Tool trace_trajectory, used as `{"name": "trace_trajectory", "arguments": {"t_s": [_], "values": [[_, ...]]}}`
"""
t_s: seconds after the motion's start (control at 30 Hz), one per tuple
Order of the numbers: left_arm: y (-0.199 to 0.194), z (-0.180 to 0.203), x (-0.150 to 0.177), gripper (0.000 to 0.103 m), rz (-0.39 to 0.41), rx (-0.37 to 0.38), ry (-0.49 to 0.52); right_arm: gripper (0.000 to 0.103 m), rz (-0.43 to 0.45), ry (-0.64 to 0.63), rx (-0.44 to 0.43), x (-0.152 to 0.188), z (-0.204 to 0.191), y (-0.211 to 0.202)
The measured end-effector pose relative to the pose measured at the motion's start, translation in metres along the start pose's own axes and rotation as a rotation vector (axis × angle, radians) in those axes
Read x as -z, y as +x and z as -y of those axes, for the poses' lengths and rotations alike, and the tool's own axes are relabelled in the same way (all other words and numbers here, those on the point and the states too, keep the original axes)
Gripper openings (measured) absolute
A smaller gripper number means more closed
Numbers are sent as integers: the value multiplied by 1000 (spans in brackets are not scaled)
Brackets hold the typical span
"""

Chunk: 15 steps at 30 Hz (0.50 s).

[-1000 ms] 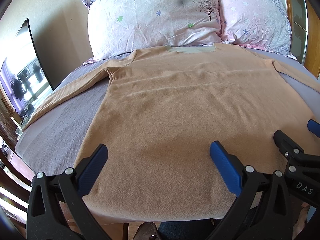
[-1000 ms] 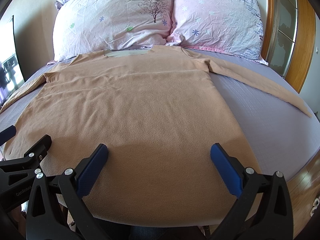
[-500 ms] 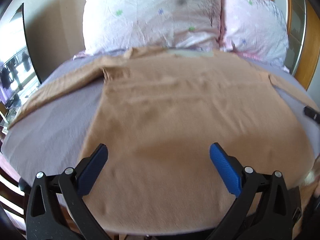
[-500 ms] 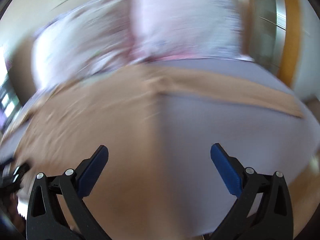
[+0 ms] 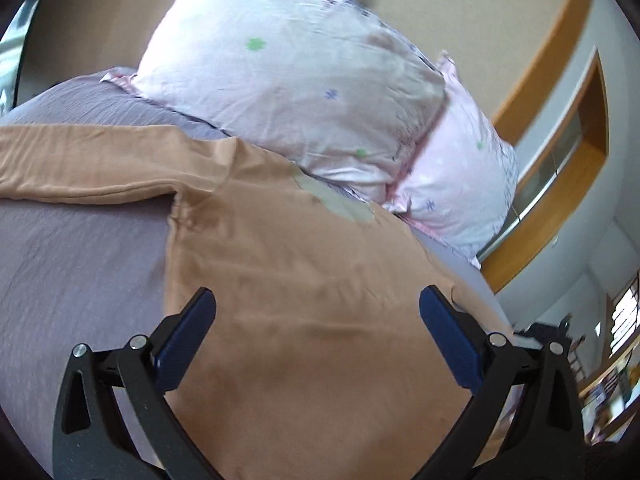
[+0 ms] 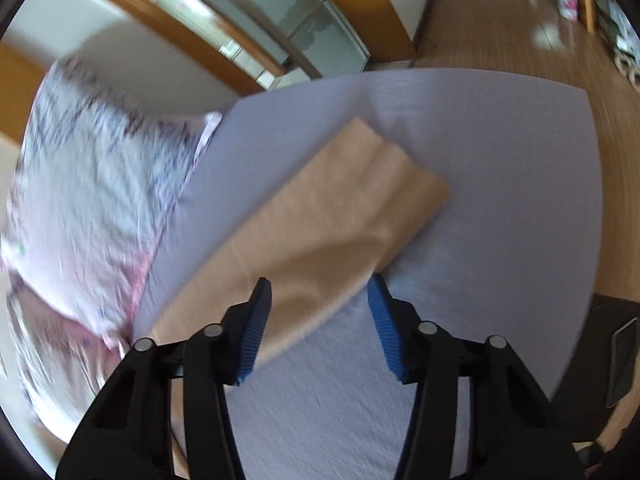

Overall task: Fold small clothes
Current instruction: 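Grasp the shirt's side edge with the right gripper and fold it across the body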

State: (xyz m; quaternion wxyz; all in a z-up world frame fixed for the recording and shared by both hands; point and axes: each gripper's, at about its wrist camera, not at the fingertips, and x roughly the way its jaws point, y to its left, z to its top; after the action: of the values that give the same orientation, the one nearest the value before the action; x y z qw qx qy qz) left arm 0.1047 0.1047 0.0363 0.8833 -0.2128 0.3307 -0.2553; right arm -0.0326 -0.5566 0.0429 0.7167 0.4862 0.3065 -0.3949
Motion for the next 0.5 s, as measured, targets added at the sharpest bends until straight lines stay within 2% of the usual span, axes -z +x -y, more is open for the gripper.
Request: {"name": "trace_trajectory", "arguments": {"t_s": [0.07, 0.1, 0.13, 0.2, 0.23, 0.27, 0.33, 0.4, 0.5], "values": [[-5, -12, -6, 101, 18, -26, -20, 24, 19, 26, 11, -7, 5, 7], [-10, -20, -10, 101, 32, -44, -39, 8, 20, 28, 11, -11, 8, 12], [-14, -27, -13, 101, 42, -56, -54, 7, 25, 19, 7, -13, 9, 12], [-26, -46, -21, 101, 72, -78, -101, 6, 71, -79, 31, -13, -11, 4], [-34, -57, -25, 101, 92, -93, -130, 6, 104, -150, 20, -9, -25, -6], [-41, -66, -29, 101, 110, -107, -157, 6, 139, -256, -8, 2, -56, -15], [-56, -88, -35, 101, 146, -143, -225, 6, 166, -405, -98, 27, -106, -31], [-66, -105, -40, 99, 160, -173, -278, 6, 167, -584, -234, 70, -169, -47], [-82, -127, -43, 95, 178, -221, -337, 6, 97, -826, -426, 153, -249, -58]]}}
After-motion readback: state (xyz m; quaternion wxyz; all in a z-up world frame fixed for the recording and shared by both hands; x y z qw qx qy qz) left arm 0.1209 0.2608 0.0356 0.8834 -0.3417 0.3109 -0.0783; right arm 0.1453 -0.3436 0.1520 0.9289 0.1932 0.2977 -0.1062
